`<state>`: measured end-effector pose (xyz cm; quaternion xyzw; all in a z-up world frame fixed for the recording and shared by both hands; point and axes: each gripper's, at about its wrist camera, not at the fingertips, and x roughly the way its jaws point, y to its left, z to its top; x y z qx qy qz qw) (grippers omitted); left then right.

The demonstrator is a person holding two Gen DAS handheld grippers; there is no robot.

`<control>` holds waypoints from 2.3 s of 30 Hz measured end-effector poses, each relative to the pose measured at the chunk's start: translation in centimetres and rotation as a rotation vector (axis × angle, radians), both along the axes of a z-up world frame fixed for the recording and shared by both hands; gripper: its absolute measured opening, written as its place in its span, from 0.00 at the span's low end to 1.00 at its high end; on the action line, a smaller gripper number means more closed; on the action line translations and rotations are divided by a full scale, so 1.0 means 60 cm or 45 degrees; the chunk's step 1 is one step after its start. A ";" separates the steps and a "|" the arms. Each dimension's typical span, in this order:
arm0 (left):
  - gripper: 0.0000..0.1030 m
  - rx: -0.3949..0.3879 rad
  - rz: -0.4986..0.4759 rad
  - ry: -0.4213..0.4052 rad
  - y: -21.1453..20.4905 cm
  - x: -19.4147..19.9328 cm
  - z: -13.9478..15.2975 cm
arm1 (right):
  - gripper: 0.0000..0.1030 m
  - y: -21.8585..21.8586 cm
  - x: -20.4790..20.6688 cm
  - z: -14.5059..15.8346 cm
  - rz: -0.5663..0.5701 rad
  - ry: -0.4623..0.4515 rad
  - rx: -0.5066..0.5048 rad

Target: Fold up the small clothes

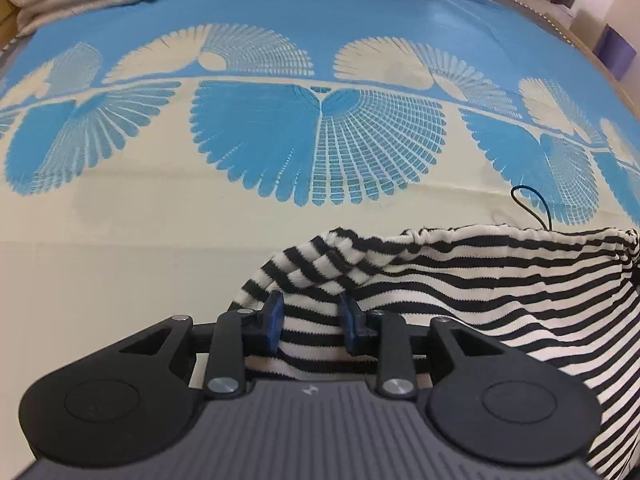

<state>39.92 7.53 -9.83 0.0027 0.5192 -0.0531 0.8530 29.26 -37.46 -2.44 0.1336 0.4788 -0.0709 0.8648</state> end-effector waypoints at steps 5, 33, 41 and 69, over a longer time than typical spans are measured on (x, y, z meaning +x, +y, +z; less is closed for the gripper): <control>0.34 -0.087 -0.172 -0.120 -0.028 -0.075 0.069 | 0.51 0.010 -0.027 0.031 -0.027 -0.047 -0.010; 0.47 -0.051 0.014 -0.063 -0.009 -0.344 0.063 | 0.59 0.011 -0.276 0.079 0.230 0.200 -0.286; 0.47 -0.234 0.396 -0.032 0.066 -0.379 0.046 | 0.60 -0.023 -0.347 0.232 0.152 -0.242 -0.229; 0.12 -0.302 0.735 -0.043 0.047 -0.369 0.016 | 0.60 -0.089 -0.311 0.200 -0.101 -0.153 -0.143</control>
